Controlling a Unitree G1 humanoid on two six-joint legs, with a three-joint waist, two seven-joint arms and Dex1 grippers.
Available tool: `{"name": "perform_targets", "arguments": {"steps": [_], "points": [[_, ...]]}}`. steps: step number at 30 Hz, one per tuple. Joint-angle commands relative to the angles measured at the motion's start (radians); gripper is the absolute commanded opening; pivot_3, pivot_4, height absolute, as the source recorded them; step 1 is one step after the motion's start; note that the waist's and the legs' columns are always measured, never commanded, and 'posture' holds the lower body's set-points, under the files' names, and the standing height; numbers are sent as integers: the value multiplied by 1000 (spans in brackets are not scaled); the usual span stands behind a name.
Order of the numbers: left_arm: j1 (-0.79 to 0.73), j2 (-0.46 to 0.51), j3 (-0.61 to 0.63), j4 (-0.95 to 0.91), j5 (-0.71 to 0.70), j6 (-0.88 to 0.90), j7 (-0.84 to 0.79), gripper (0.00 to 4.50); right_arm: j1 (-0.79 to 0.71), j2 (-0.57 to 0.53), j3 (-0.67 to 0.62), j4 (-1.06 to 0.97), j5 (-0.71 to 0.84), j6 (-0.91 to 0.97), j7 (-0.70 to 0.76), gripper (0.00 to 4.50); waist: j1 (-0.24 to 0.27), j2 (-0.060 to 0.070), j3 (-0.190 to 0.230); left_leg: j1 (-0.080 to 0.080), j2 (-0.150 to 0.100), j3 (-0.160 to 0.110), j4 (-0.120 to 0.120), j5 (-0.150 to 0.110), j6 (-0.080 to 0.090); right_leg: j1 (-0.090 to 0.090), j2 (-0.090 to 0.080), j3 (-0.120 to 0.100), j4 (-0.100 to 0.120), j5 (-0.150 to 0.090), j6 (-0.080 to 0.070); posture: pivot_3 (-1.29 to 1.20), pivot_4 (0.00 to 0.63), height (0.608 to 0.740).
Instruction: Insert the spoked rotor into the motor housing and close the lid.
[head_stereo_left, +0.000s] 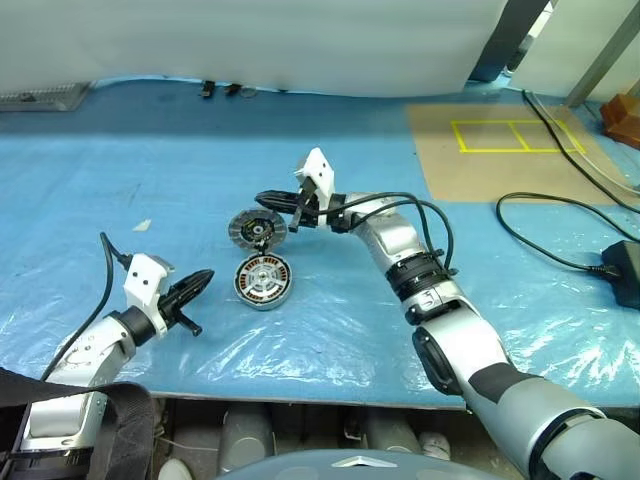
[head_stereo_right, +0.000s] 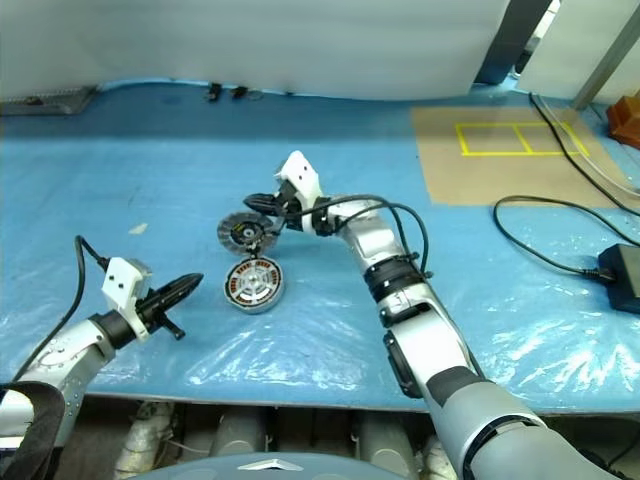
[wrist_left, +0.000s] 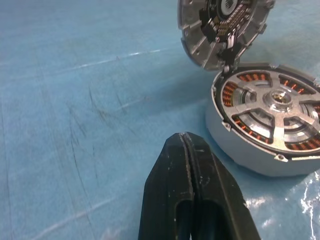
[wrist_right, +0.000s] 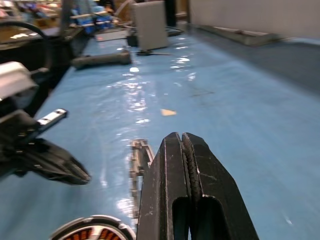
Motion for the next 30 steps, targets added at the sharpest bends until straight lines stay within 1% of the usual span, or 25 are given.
{"name": "perform_targets", "arguments": {"steps": [1,3,6,8,12,18,21,24,30], "points": [[44,14,66,-28,-20,-32,-8,33,-19,-14,9,-38,38,42,120,0,-1,0,0,0,0,0,0,0,0,0,0,0,0,0,0,0,150,740],[71,22,90,-29,-26,-37,-15,33,-9,-32,32,-60,32,67,184,0,0,0,0,0,0,0,0,0,0,0,0,0,0,0,0,0,150,740],[95,29,110,-23,-27,-44,-21,33,32,-79,117,-104,-20,64,281,0,2,0,0,1,0,0,0,0,0,0,0,0,0,0,0,0,150,740],[98,27,111,-19,-26,-48,-23,33,65,-100,164,-131,-50,46,309,0,3,0,0,1,0,0,0,0,0,1,0,0,0,0,0,0,150,740],[97,16,87,-18,-18,-50,-25,33,108,-92,190,-162,-73,10,279,0,3,0,0,1,0,0,0,0,0,1,0,0,0,0,0,0,150,740],[89,17,75,-11,-11,-55,-27,33,130,-41,170,-154,-86,4,154,0,0,0,0,1,1,0,0,0,0,0,0,0,0,0,0,0,150,740],[84,19,64,0,-4,-56,-30,0,134,-28,170,-148,-95,-8,110,535,0,0,0,1,0,0,0,0,0,0,0,0,0,0,0,0,150,740],[84,27,61,10,2,-60,-35,0,152,-26,190,-165,-107,-10,104,1514,0,0,0,1,0,0,0,0,0,0,0,0,0,0,0,0,150,740],[70,34,61,22,4,-59,-42,0,179,-4,199,-174,-118,24,66,3674,0,0,0,1,0,-1,0,0,0,1,0,0,0,0,0,0,150,740]]}}
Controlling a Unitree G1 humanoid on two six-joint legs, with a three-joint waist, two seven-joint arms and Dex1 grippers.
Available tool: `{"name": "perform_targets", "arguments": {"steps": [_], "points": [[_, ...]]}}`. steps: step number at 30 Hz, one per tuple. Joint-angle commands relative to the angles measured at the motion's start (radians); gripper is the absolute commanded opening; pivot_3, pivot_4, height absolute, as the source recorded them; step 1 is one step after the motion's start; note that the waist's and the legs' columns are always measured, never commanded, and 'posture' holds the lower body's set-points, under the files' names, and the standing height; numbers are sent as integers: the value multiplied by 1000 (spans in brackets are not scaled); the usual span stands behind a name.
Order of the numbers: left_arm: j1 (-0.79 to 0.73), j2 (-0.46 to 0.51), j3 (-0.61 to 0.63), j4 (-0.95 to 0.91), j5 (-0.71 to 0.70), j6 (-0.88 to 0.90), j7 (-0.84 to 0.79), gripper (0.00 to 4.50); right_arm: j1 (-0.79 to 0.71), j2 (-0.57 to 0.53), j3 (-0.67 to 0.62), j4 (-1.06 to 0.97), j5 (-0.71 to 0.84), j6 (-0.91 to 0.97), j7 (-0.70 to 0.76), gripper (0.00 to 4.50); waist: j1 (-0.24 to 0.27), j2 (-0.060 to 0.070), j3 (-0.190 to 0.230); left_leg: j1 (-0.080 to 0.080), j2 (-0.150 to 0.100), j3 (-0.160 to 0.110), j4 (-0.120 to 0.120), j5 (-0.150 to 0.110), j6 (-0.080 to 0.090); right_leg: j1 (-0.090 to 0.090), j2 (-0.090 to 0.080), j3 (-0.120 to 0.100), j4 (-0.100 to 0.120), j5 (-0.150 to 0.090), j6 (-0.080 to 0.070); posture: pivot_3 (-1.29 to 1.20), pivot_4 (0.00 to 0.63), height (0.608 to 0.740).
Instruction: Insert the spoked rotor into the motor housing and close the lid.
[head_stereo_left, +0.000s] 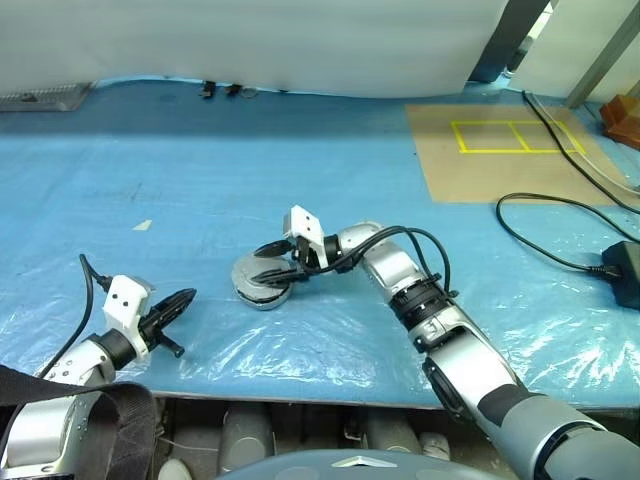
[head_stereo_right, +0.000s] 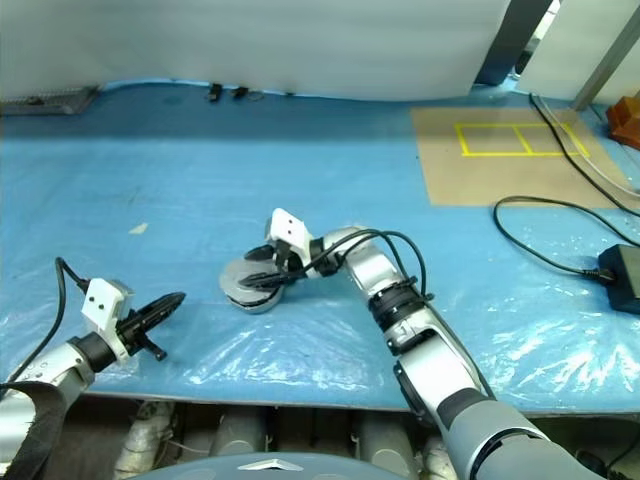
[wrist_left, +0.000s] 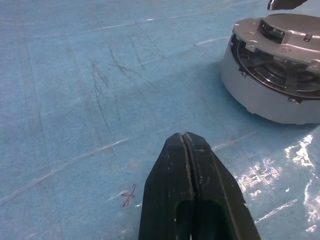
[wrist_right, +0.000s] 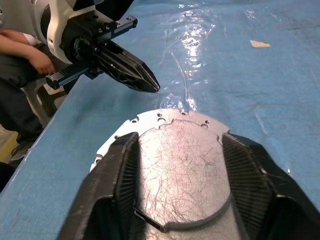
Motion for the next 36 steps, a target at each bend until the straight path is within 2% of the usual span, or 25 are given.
{"name": "perform_targets", "arguments": {"steps": [1,2,3,11,15,19,21,26,30,36], "points": [[-3,11,5,-12,2,-23,-7,0,0,23,-3,-42,5,31,-27,4034,-1,0,0,0,0,0,0,0,0,0,0,0,0,0,0,0,150,740],[-1,10,5,-14,4,-24,-8,0,-2,30,-14,-40,11,46,-42,4394,-1,0,0,0,0,0,0,0,0,0,0,0,0,0,0,0,150,740],[-1,9,4,-14,5,-24,-8,0,-5,34,-21,-38,16,55,-53,4457,-2,0,0,0,0,0,0,0,0,0,0,0,0,0,0,0,150,740],[-4,12,7,-7,8,-28,-12,0,-32,47,-115,-95,147,194,-9,4457,1,0,0,0,0,0,0,0,0,0,0,0,0,0,0,0,150,740],[-8,8,-4,-4,15,-30,-13,0,-36,50,-122,-99,144,201,-29,4457,1,0,0,0,0,0,0,0,0,0,0,0,0,0,0,0,150,740],[-8,4,-11,-9,17,-31,-9,0,-42,62,-102,-52,97,168,-91,3760,0,0,0,0,0,0,0,0,0,0,0,0,0,0,0,0,150,740],[-6,3,-14,-13,18,-31,-6,0,-38,66,-93,-45,87,159,-99,3183,0,0,0,0,0,0,0,0,0,0,0,0,0,0,0,0,150,740],[-5,-1,-16,-21,20,-31,-1,0,-36,80,-90,-38,80,157,-118,1313,0,0,0,0,0,0,0,0,0,0,0,0,0,0,0,0,150,740],[-6,-2,-17,-24,20,-29,3,0,-13,68,-42,-56,49,170,-100,41,0,0,0,0,0,0,0,0,0,0,0,0,0,0,0,0,150,740],[-5,-4,-19,-25,20,-26,4,0,18,31,32,-65,-1,152,-77,41,0,0,0,0,0,0,0,0,0,0,0,0,0,0,0,0,150,740]]}}
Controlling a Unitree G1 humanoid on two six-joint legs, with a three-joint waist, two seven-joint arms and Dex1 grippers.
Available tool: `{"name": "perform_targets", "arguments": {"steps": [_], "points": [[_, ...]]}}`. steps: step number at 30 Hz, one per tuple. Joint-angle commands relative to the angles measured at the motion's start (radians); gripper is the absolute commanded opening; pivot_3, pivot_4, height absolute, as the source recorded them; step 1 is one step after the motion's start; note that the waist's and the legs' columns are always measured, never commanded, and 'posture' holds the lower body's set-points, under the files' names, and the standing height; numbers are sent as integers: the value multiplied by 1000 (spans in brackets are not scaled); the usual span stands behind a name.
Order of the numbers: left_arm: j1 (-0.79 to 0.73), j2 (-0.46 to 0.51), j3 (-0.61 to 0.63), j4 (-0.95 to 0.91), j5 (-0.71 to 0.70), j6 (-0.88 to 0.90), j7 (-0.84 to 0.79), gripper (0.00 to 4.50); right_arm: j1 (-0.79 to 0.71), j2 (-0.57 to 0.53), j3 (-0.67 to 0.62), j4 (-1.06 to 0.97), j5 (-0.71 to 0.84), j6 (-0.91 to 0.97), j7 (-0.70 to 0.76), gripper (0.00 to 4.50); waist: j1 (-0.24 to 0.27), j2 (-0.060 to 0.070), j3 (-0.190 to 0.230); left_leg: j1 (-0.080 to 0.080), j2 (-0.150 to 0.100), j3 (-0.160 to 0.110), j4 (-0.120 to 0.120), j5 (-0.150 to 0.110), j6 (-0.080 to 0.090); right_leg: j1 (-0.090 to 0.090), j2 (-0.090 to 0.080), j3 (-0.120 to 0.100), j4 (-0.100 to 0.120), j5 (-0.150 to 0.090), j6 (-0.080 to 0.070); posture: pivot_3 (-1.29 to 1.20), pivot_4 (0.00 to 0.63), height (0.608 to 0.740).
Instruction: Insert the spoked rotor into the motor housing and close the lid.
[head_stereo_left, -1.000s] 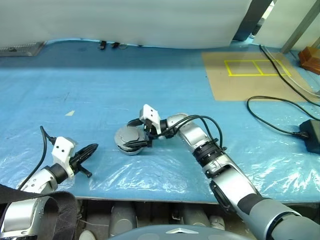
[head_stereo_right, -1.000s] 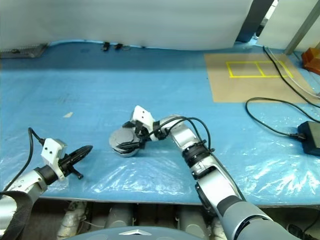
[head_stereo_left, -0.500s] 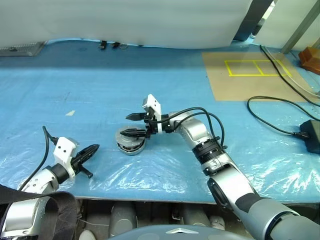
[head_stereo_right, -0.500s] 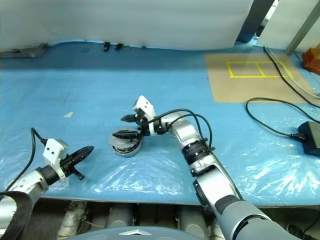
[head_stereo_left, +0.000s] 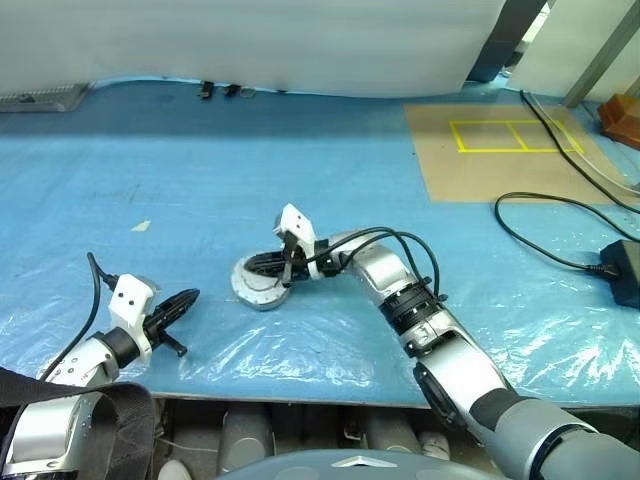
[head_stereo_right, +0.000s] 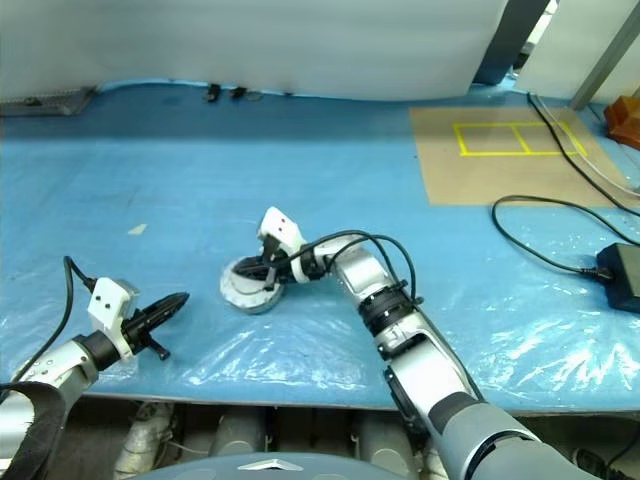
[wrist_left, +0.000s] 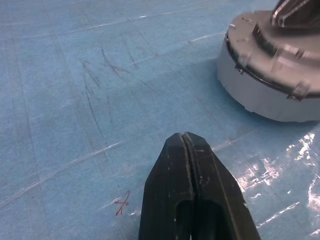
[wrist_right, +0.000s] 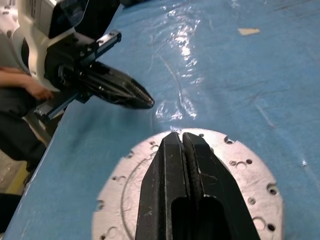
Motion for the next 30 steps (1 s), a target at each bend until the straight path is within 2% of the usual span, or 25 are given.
{"name": "perform_targets", "arguments": {"steps": [1,7,13,17,27,30], "points": [[2,-1,1,-31,-4,-16,5,0,14,-19,47,-19,-49,-34,3,41,0,0,0,0,0,0,0,0,0,0,0,0,0,0,0,0,150,740],[-1,-1,-3,-30,-3,-17,6,0,19,-40,86,16,-103,-97,-8,41,0,0,0,2,0,0,0,0,0,2,0,0,0,0,0,0,150,740],[-3,1,-6,-30,-3,-17,9,0,11,-6,9,-31,-9,-38,16,41,0,0,0,3,0,0,0,0,0,2,0,0,0,0,0,0,150,740],[-5,1,-10,-30,-2,-16,10,0,2,1,-11,-52,13,-33,18,970,0,0,0,2,0,0,0,0,0,2,0,0,0,0,0,0,150,740],[-7,3,-18,-29,-1,-14,13,0,-38,22,-53,-175,85,43,9,4482,0,0,0,1,0,0,0,0,0,1,0,0,0,0,0,0,150,740],[-7,3,-21,-29,-2,-14,14,0,-36,18,-41,-192,77,53,5,4482,0,0,0,1,0,0,0,0,0,1,0,0,0,0,0,0,150,740]]}}
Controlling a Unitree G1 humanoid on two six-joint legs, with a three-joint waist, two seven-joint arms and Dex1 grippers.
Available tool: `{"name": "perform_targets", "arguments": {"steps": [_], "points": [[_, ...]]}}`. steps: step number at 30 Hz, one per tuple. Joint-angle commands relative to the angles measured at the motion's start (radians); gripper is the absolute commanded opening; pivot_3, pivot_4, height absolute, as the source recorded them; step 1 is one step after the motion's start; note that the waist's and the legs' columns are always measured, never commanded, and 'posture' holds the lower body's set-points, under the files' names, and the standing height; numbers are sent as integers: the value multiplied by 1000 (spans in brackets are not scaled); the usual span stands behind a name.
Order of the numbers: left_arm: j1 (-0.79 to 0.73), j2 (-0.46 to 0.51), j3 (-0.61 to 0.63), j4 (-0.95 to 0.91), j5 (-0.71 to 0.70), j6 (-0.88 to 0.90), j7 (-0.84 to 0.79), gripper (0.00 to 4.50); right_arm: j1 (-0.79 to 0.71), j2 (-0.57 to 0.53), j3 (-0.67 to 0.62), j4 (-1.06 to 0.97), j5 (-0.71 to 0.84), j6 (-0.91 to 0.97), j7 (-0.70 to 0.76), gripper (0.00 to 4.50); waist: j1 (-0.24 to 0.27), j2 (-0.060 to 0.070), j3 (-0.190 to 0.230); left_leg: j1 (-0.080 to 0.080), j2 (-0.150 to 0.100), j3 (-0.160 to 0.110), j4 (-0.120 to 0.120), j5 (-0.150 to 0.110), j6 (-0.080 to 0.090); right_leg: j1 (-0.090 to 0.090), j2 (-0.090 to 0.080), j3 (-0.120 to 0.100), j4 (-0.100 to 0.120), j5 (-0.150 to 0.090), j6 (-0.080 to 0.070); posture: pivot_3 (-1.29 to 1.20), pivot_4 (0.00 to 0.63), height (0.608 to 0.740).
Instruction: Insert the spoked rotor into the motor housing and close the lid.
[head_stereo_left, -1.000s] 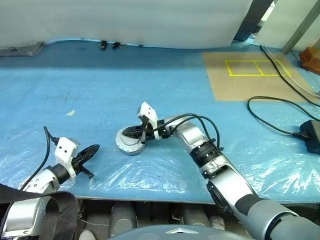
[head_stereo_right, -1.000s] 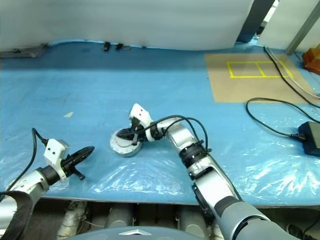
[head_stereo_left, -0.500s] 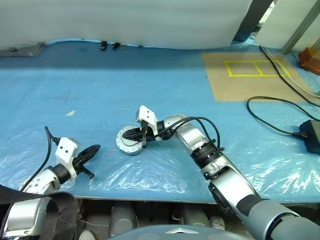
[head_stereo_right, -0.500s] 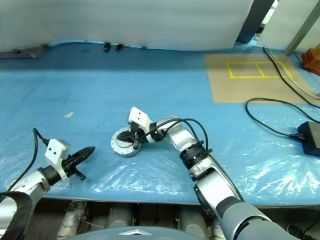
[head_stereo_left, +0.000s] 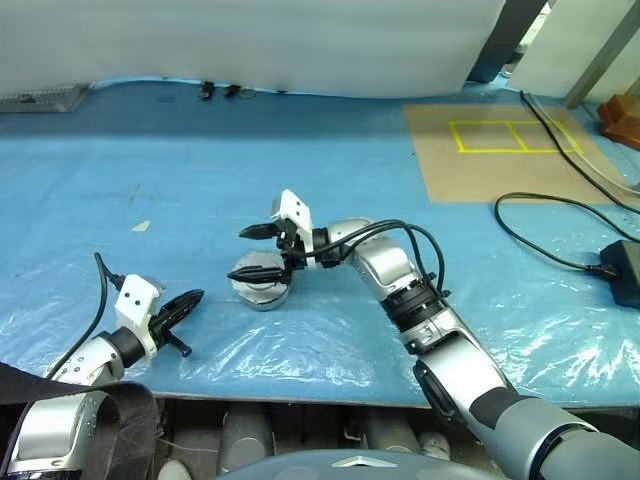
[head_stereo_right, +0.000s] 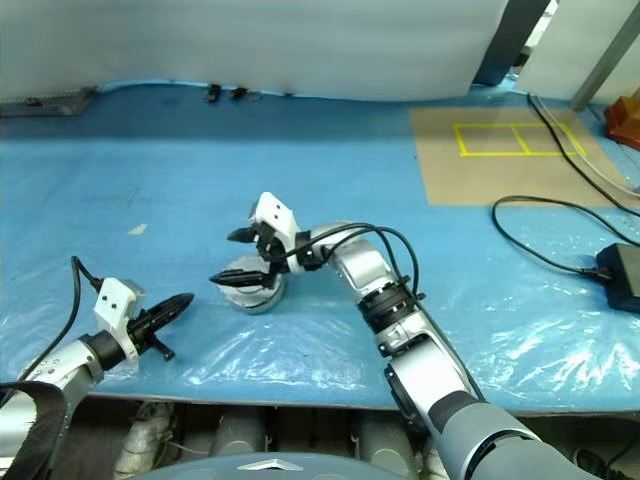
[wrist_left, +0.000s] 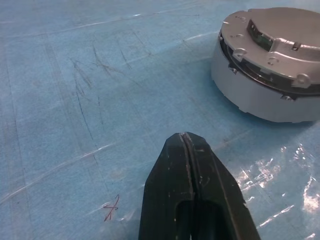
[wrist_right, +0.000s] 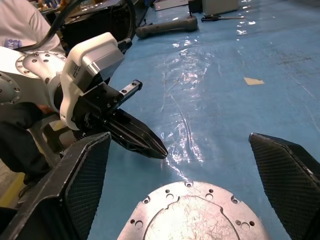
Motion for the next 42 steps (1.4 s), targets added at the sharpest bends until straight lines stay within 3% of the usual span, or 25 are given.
{"name": "perform_targets", "arguments": {"steps": [1,19,22,25,42], "points": [[0,3,5,-29,-5,-15,-1,0,-18,3,10,-44,-1,-7,-9,4482,0,0,0,0,0,0,0,0,0,0,0,0,0,0,0,0,150,740],[10,7,6,-29,-5,-18,-5,0,36,-28,93,98,-132,-114,-29,4482,0,0,0,0,0,0,0,0,0,0,0,0,0,0,0,0,150,740],[10,8,6,-29,-4,-19,-5,0,41,-26,98,118,-145,-124,-35,3892,0,0,0,0,0,0,0,0,0,0,0,0,0,0,0,0,150,740],[11,7,5,-30,-3,-20,-5,0,44,-25,98,124,-150,-132,-33,2946,-1,0,0,0,0,0,0,0,0,0,0,0,0,0,0,0,150,740],[5,5,3,-27,-2,-21,-3,0,22,-61,140,135,-203,-178,13,2949,0,0,0,1,0,0,0,0,0,1,0,0,0,0,0,0,150,740]]}}
